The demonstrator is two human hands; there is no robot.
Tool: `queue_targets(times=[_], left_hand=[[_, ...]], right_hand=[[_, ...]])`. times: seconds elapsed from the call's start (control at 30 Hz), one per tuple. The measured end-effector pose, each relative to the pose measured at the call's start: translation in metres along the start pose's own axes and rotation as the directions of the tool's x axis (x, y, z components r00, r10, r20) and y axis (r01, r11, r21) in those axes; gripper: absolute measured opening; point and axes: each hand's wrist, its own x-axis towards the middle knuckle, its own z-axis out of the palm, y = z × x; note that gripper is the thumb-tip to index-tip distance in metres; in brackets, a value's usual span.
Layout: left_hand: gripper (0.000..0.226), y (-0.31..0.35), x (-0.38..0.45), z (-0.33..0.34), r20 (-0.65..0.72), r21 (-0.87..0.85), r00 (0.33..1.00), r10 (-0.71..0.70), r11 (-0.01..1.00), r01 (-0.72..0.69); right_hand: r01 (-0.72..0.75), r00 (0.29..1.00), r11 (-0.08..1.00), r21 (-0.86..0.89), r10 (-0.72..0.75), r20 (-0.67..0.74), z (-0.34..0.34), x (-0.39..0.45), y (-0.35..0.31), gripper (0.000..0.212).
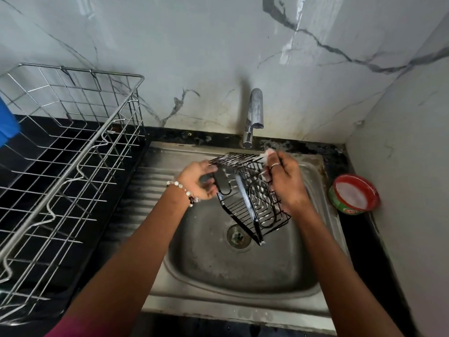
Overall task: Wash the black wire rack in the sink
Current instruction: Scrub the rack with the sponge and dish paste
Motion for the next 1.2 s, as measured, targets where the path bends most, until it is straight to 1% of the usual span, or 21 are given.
queue_targets(times=[0.03, 0.07, 0.13, 0.17, 0.2, 0.3, 0.37, 0.4, 0.43, 0.47, 0.5, 0.57, 0.63, 0.7, 0.77, 0.83, 0.9, 1.0, 1.03, 1.13, 1.2], left_hand=[[0.043, -0.009, -0.009, 0.001, 0.068, 0.130, 0.997, 0.020, 0.991, -0.029], [0.052, -0.019, -0.018, 0.004, 0.169, 0.195, 0.984, 0.049, 0.977, -0.082], [0.068, -0.040, -0.036, 0.015, 0.374, 0.169, 0.923, 0.092, 0.972, -0.165], [0.070, -0.048, -0.043, 0.021, 0.433, 0.114, 0.893, 0.123, 0.975, -0.190], [0.066, -0.055, -0.046, 0.027, 0.445, 0.052, 0.878, 0.178, 0.973, -0.224], [0.042, -0.062, -0.048, 0.037, 0.262, -0.056, 0.906, 0.333, 0.942, -0.330], [0.037, -0.064, -0.044, 0.041, 0.158, -0.056, 0.916, 0.368, 0.930, -0.364], [0.036, -0.064, -0.044, 0.043, 0.121, -0.031, 0.916, 0.383, 0.924, -0.382], [0.036, -0.064, -0.044, 0.045, 0.092, 0.001, 0.913, 0.398, 0.917, -0.400], [0.036, -0.064, -0.044, 0.047, 0.067, 0.033, 0.909, 0.410, 0.910, -0.413], [0.036, -0.064, -0.042, 0.048, 0.047, 0.060, 0.906, 0.421, 0.904, -0.423], [0.037, -0.063, -0.042, 0.049, 0.024, 0.097, 0.906, 0.422, 0.901, -0.422], [0.038, -0.060, -0.042, 0.049, -0.003, 0.107, 0.909, 0.418, 0.904, -0.415], [0.039, -0.056, -0.041, 0.045, -0.046, 0.101, 0.912, 0.408, 0.910, -0.403], [0.038, -0.052, -0.037, 0.039, -0.078, 0.088, 0.908, 0.411, 0.910, -0.404], [0.036, -0.047, -0.037, 0.033, -0.103, 0.074, 0.901, 0.422, 0.906, -0.416], [0.037, -0.044, -0.042, 0.031, -0.066, 0.078, 0.903, 0.425, 0.904, -0.420], [0.043, -0.044, -0.053, 0.039, 0.052, 0.122, 0.916, 0.397, 0.908, -0.400], [0.044, -0.044, -0.055, 0.041, 0.054, 0.132, 0.916, 0.398, 0.906, -0.401], [0.043, -0.038, -0.052, 0.041, -0.008, 0.101, 0.919, 0.394, 0.915, -0.391], [0.042, -0.033, -0.047, 0.040, -0.068, 0.047, 0.918, 0.390, 0.921, -0.387]], right_hand=[[-0.066, 0.997, 0.997, 0.050, 0.068, -0.038, 0.000, 0.003, -0.002, 0.018], [-0.108, 0.991, 0.991, 0.076, 0.114, -0.072, 0.001, 0.005, -0.004, 0.019], [-0.125, 0.984, 0.992, 0.004, 0.124, -0.131, 0.007, 0.010, -0.004, 0.025], [-0.132, 0.980, 0.990, -0.047, 0.123, -0.154, 0.011, 0.012, -0.004, 0.028], [-0.153, 0.976, 0.984, -0.088, 0.136, -0.171, 0.015, 0.014, -0.004, 0.030], [-0.189, 0.973, 0.966, -0.176, 0.160, -0.165, 0.021, 0.012, -0.009, 0.031], [-0.104, 0.992, 0.911, -0.398, 0.066, -0.109, 0.018, 0.009, -0.016, 0.027], [-0.050, 0.997, 0.822, -0.567, 0.010, -0.073, 0.014, 0.008, -0.021, 0.025], [-0.005, 0.998, 0.692, -0.722, -0.040, -0.046, 0.012, 0.008, -0.027, 0.022], [0.029, 0.996, 0.591, -0.806, -0.088, -0.028, 0.009, 0.009, -0.032, 0.022], [0.068, 0.993, 0.550, -0.833, -0.120, 0.002, 0.007, 0.012, -0.035, 0.021], [0.171, 0.985, 0.626, -0.761, -0.136, 0.110, 0.008, 0.016, -0.032, 0.022], [0.255, 0.957, 0.716, -0.650, -0.090, 0.276, 0.018, 0.010, -0.023, 0.028], [0.284, 0.936, 0.761, -0.583, -0.089, 0.340, 0.031, -0.002, -0.014, 0.036], [0.359, 0.921, 0.741, -0.567, -0.182, 0.345, 0.034, -0.020, -0.011, 0.039], [0.485, 0.866, 0.678, -0.552, -0.287, 0.409, 0.033, -0.039, -0.008, 0.051], [0.547, 0.831, 0.645, -0.534, -0.341, 0.440, 0.026, -0.041, -0.005, 0.060], [0.401, 0.914, 0.719, -0.568, -0.269, 0.305, 0.023, -0.013, -0.006, 0.044], [0.353, 0.935, 0.740, -0.572, -0.252, 0.250, 0.026, -0.001, -0.010, 0.046], [0.342, 0.937, 0.716, -0.609, -0.207, 0.283, 0.033, 0.012, -0.033, 0.040], [0.381, 0.922, 0.677, -0.629, -0.225, 0.316, 0.040, 0.002, -0.038, 0.038]])
